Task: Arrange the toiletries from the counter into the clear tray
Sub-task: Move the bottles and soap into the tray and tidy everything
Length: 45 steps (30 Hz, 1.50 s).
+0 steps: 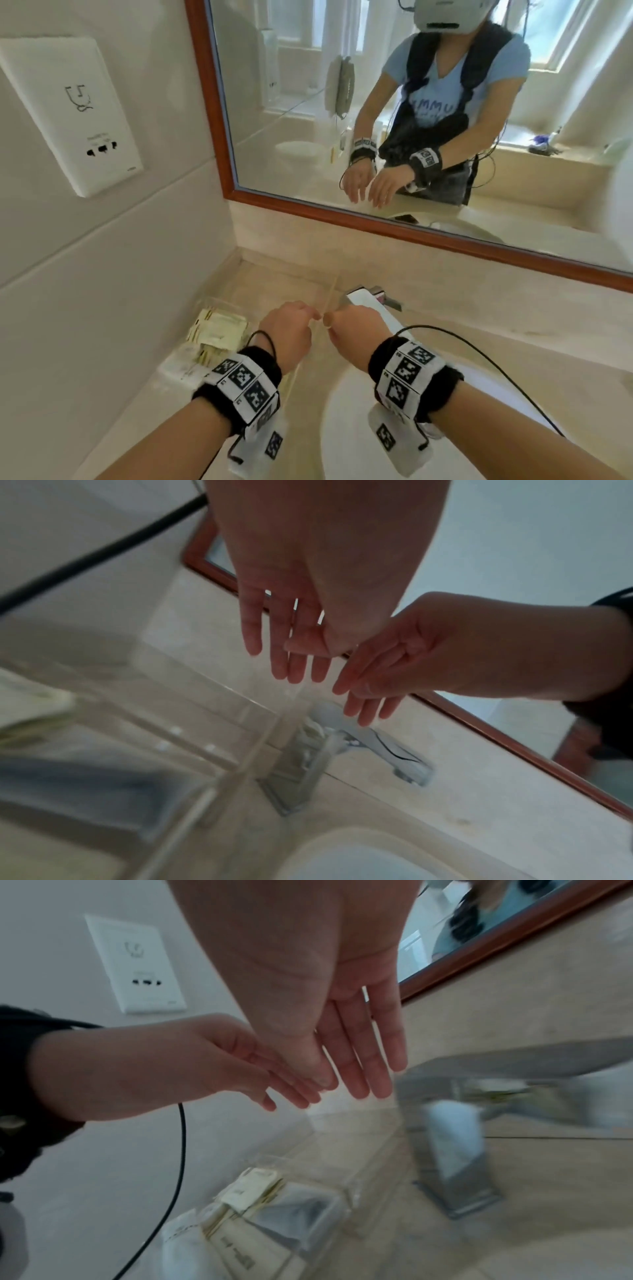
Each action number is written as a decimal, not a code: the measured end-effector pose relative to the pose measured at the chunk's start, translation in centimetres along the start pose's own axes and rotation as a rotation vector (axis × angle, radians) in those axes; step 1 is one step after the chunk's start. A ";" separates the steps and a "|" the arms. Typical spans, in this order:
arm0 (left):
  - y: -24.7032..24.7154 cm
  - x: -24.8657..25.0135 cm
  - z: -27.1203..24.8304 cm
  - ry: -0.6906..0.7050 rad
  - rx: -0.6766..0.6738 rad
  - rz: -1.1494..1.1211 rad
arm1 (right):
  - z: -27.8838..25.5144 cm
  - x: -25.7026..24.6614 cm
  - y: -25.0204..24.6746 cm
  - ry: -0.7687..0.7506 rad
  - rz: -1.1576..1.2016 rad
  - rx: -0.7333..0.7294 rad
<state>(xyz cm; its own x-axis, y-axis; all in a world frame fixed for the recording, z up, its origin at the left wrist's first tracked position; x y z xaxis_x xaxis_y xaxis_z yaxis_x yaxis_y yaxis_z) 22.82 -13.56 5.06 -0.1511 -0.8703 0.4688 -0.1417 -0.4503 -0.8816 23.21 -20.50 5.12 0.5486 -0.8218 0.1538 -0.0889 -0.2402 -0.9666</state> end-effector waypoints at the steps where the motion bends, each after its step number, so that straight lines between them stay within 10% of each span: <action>1: 0.7 1.7 0.2 0.028 -0.015 0.001 | -1.3 1.4 0.2 0.022 0.014 0.018; 23: 25.6 39.6 1.6 0.609 -0.446 0.069 | -36.2 30.0 18.0 0.870 0.301 -0.214; 33: 36.3 43.2 -0.5 0.677 -0.626 0.319 | -40.5 35.6 24.9 0.955 0.426 -0.259; 45: 37.1 41.7 3.6 0.555 -0.607 0.316 | -35.0 41.3 26.0 0.925 0.328 -0.249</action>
<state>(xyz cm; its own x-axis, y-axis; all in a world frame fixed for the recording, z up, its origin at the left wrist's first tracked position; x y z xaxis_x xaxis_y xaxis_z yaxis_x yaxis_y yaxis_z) 14.74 -67.27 -8.24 -0.7027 -0.6423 0.3061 -0.4843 0.1166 -0.8671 14.49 -78.80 -6.46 -0.3843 -0.9189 0.0889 -0.3488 0.0554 -0.9356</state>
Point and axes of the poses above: each hand's wrist, its own z-axis towards the middle knuckle, its own y-axis out of the palm, x = y × z, the point moved 9 cm from there along z, towards the middle knuckle, and after that the axes turned 6 degrees about -z, right-handed, at the moved point
